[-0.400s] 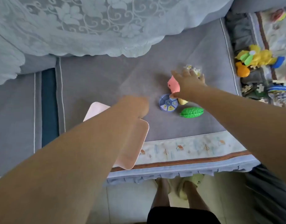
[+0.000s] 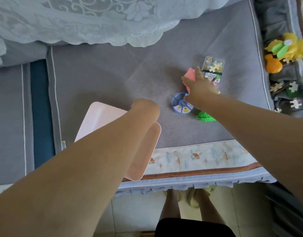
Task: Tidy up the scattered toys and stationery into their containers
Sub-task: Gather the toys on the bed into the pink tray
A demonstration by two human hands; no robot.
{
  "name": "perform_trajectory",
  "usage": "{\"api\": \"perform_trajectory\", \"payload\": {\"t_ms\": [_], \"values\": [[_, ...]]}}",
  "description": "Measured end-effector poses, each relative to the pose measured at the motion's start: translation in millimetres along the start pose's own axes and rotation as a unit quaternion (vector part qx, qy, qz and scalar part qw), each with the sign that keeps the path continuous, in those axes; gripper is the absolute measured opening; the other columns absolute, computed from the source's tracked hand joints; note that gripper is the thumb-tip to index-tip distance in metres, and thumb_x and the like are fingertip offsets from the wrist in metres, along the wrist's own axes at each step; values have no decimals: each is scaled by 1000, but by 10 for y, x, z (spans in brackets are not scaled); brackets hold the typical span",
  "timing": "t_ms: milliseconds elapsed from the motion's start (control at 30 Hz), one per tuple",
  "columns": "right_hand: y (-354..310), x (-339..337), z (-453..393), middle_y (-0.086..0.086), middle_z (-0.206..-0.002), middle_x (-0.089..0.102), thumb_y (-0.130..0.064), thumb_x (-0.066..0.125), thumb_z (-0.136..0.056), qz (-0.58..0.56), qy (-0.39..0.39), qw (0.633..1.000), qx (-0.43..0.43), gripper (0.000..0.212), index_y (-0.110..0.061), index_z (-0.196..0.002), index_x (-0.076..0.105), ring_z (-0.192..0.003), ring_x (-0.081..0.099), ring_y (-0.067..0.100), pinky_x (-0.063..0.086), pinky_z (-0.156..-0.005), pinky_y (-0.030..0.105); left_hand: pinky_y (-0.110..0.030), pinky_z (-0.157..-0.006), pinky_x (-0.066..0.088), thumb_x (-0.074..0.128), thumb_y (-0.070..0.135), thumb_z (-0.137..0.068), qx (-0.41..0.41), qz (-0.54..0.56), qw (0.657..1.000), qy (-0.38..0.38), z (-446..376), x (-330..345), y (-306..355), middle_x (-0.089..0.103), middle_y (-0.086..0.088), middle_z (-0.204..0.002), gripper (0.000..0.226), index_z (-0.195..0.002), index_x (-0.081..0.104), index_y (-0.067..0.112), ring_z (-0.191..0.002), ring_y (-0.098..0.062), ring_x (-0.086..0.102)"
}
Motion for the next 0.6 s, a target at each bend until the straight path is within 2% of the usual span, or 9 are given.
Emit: {"api": "perform_trajectory", "payload": {"t_ms": [67,167,333,467,600], "values": [[6,3,-17,6,-161,-16,-8,61,-90,-25,4,1000,12,74,-37,-148,26,-137,27,41,39,-106,49,-31,-76,45,54,17,-89,14,-4,999,43,-41,-49,-23,55,4,-81,20,-105,66,21,-89,-20,60],[-4,12,-47,4,-161,-16,-2,57,-90,-41,8,999,20,72,-38,-146,30,-135,30,42,44,-102,49,-30,-75,39,50,17,-92,35,45,990,129,-131,-266,-175,62,2,-102,22,-107,65,21,-103,-21,61],[22,-3,-129,8,-161,-8,4,57,-86,-64,35,997,19,70,-32,-142,36,-134,34,38,43,-100,47,-32,-75,36,49,11,-89,9,45,972,231,-249,-718,-366,64,-4,-116,31,-114,66,20,-111,-28,60],[58,0,-175,10,-158,9,9,59,-80,-86,76,993,26,65,-25,-132,41,-127,40,36,47,-90,46,-30,-74,37,52,3,-85,-18,44,962,268,-300,-933,-424,67,-6,-108,30,-106,69,16,-104,-29,63],[83,24,-193,12,-145,28,11,56,-79,-90,109,989,35,64,-23,-131,42,-122,40,36,45,-87,43,-28,-67,34,52,6,-86,-1,93,941,327,-242,-1002,-351,67,-7,-101,21,-98,67,16,-96,-30,63]]}}
Point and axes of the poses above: each hand's wrist, its own z-axis away from the middle knuckle, its own x-axis out of the palm, y = z × x, the point moved 4 cm from there along -z, towards the middle knuckle
